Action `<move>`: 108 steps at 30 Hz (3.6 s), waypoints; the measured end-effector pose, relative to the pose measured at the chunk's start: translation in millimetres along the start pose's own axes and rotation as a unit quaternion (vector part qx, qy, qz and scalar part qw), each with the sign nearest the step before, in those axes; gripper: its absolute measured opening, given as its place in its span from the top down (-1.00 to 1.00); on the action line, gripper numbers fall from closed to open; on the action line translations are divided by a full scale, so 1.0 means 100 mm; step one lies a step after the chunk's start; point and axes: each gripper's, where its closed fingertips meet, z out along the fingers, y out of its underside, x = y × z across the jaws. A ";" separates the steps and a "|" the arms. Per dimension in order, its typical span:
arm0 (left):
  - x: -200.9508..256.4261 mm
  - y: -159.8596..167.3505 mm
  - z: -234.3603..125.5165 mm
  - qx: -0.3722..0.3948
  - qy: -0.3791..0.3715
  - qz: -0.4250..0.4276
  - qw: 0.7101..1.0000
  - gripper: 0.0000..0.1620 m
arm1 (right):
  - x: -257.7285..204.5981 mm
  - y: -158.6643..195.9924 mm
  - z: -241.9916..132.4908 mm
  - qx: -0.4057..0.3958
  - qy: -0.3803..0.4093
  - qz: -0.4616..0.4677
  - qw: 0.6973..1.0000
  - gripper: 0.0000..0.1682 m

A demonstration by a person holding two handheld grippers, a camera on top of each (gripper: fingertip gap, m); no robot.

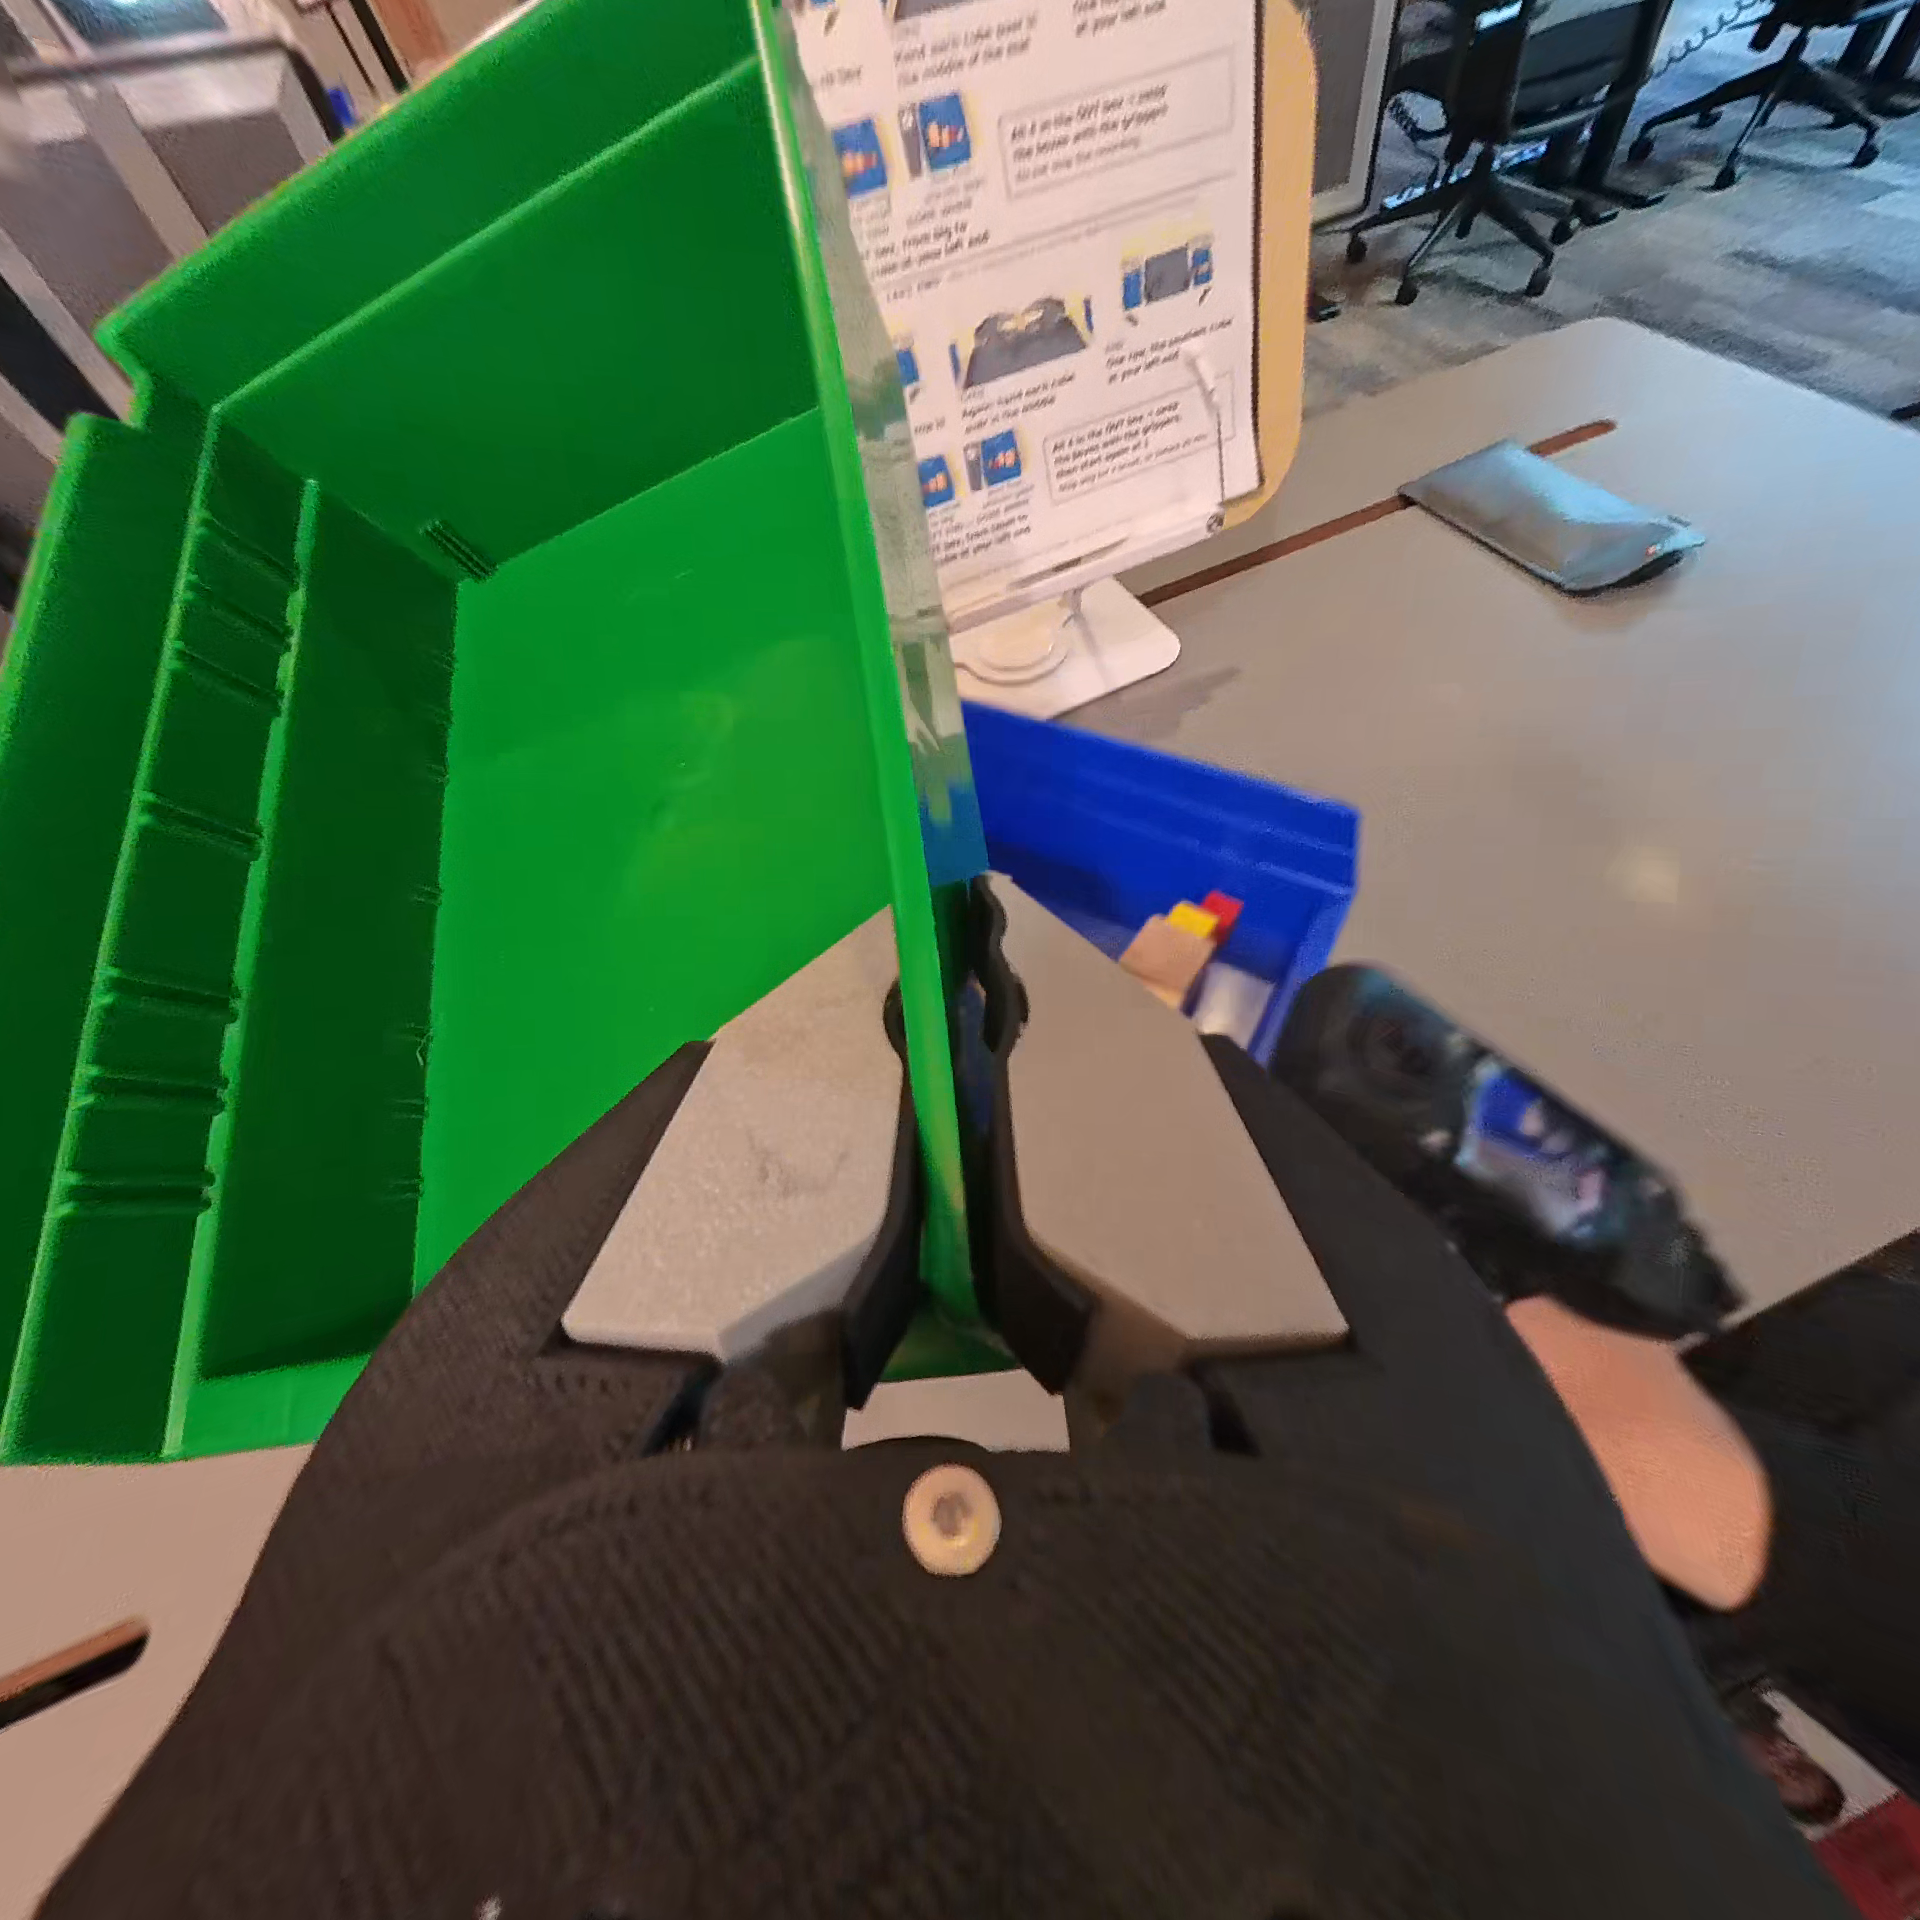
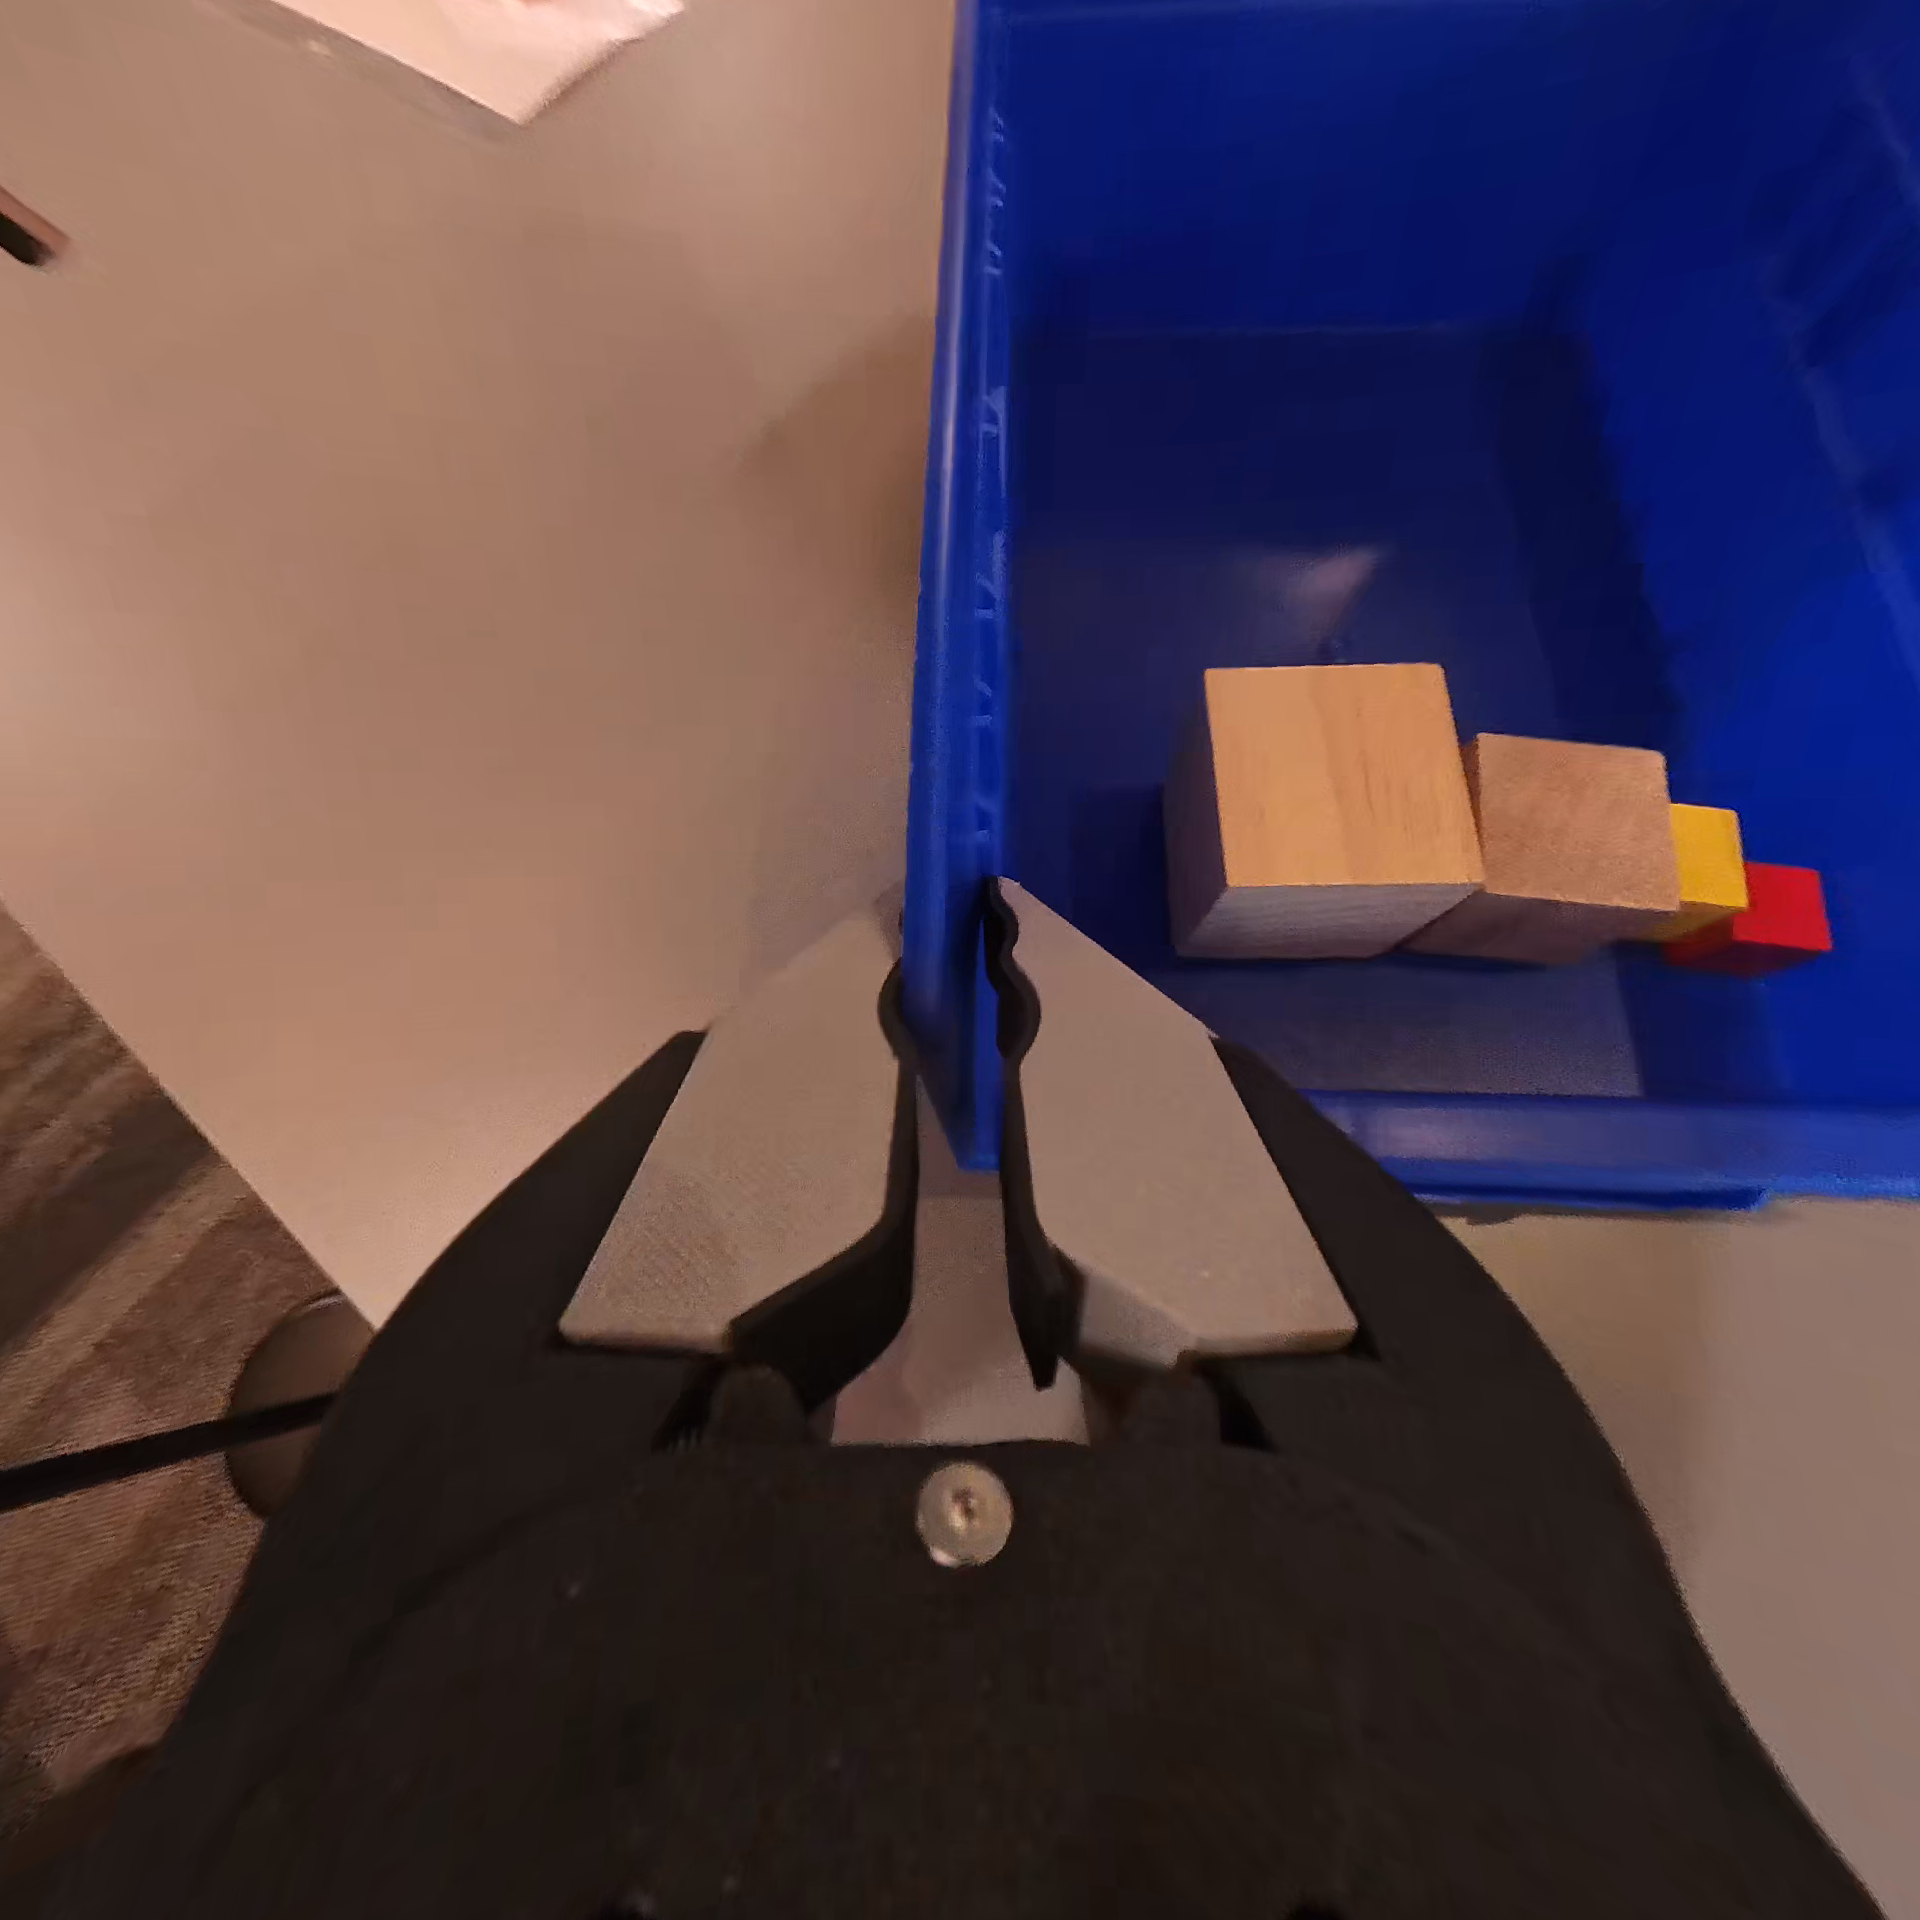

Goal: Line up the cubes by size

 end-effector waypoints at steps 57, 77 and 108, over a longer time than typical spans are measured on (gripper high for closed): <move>3.89 0.74 1.32 -0.003 0.259 0.030 0.965 0.06 | 2.55 1.03 -3.17 0.111 -0.003 0.011 0.994 0.63; -0.05 2.72 1.06 -0.300 0.134 0.271 0.905 0.54 | 2.70 2.04 -1.96 -0.325 -0.040 -0.168 0.930 0.57; -0.40 1.74 0.02 0.021 0.145 0.022 0.989 0.42 | 1.96 0.59 -2.74 0.136 -0.152 -0.174 0.963 0.43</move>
